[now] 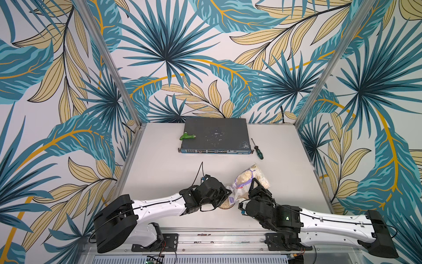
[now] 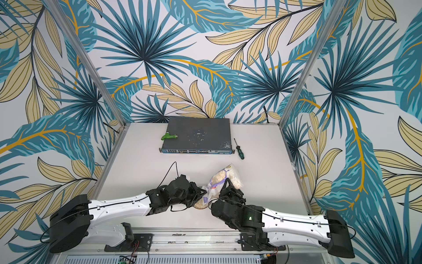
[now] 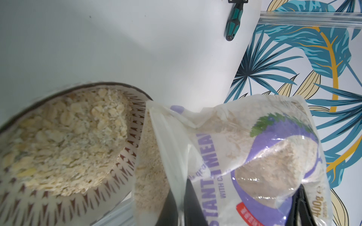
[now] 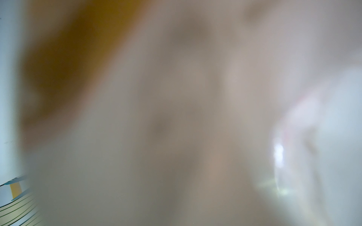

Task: Pour the oats into the breakfast bowl
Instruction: Pour the oats into the bowl.

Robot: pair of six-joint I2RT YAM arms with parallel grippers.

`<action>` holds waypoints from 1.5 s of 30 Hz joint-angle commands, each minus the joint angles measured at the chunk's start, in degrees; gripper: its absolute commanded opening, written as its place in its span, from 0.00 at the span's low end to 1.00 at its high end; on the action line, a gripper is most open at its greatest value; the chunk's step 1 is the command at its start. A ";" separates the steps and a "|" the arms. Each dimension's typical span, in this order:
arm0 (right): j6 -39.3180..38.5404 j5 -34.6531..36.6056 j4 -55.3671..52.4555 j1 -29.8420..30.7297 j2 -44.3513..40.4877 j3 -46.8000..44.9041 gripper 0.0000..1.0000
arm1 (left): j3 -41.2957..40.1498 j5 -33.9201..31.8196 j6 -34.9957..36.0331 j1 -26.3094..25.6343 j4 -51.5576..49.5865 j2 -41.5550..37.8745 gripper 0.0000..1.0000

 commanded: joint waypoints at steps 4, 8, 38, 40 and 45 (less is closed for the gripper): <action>8.28 4.74 2.96 0.29 -2.65 -1.99 0.00 | 2.14 0.58 1.58 -0.30 -4.15 0.10 0.11; 9.31 5.01 1.37 0.29 -2.99 -2.81 0.00 | 3.33 0.24 2.29 -0.30 -5.10 0.30 0.11; 4.04 7.04 1.76 0.65 6.53 8.74 0.00 | 0.34 -0.14 0.57 -0.30 -0.44 4.09 0.10; 3.76 6.88 1.92 0.85 7.62 9.07 0.00 | 0.53 -0.12 0.56 -0.34 -0.42 4.51 0.10; 3.06 6.90 2.49 1.21 10.03 10.53 0.00 | 1.62 0.38 0.97 -0.43 -0.74 4.96 0.10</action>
